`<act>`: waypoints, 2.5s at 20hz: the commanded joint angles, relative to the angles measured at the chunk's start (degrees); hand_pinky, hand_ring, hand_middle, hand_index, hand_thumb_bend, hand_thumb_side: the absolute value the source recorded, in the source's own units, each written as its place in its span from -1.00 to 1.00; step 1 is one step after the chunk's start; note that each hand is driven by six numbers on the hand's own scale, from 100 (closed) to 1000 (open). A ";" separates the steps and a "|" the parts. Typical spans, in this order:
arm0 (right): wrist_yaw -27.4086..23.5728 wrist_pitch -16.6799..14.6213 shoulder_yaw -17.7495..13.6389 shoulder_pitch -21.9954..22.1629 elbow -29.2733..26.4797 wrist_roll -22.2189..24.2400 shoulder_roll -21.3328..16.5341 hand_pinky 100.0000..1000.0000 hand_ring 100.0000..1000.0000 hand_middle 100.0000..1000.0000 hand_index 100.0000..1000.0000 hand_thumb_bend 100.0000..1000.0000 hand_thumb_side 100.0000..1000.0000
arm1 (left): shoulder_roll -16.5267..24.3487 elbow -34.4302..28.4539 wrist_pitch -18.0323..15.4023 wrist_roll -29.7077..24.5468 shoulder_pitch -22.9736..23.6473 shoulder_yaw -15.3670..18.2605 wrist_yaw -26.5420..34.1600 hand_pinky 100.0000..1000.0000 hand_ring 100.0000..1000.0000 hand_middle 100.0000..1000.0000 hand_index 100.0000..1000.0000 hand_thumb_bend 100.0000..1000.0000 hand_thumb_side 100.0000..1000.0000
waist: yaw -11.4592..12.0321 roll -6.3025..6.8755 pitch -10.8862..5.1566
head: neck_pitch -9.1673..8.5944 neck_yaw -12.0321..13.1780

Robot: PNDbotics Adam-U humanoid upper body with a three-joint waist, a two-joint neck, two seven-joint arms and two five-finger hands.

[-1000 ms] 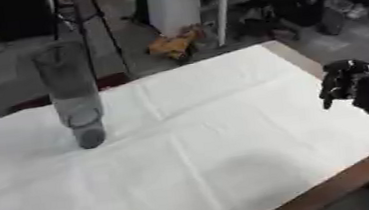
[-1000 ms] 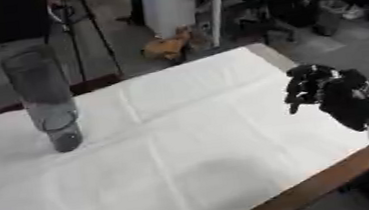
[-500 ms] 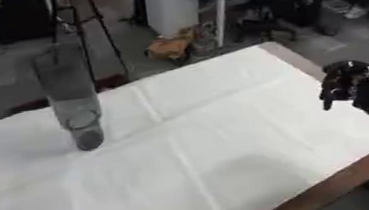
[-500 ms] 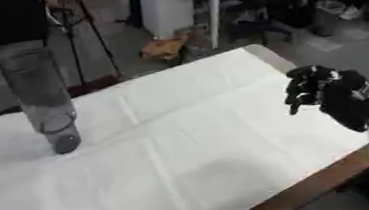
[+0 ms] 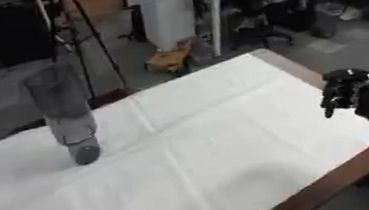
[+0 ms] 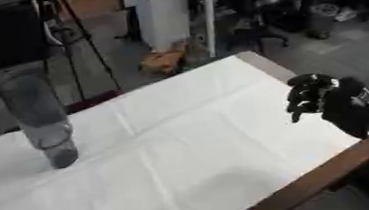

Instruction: Arrange flowers into the vase.

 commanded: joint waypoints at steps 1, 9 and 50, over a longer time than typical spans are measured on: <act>0.26 0.87 -0.44 -0.47 -1.87 -0.05 -0.79 -0.09 0.11 0.10 0.55 0.61 0.35 | 2.36 0.68 0.65 -1.44 -1.64 -0.39 2.96 -1.00 -1.00 -1.00 -0.94 -1.00 -0.64 | -0.29 0.71 -1.64 | -0.79 0.09; 0.46 1.13 -0.48 -0.44 -1.99 -0.05 -0.88 -0.09 0.11 0.10 0.55 0.61 0.35 | 2.96 1.82 0.14 -2.15 -1.86 -2.40 10.62 -1.00 -1.00 -1.00 -0.94 -1.00 -0.63 | -1.05 0.92 -1.40 | -0.77 0.03; 0.96 0.73 -0.39 -0.41 -1.76 -0.05 -1.66 -0.10 0.11 0.09 0.55 0.61 0.37 | 3.06 5.09 5.03 -5.68 -1.43 -7.05 8.04 -1.00 -1.00 -1.00 -0.94 -1.00 -0.63 | -1.27 2.27 -0.36 | -2.22 13.51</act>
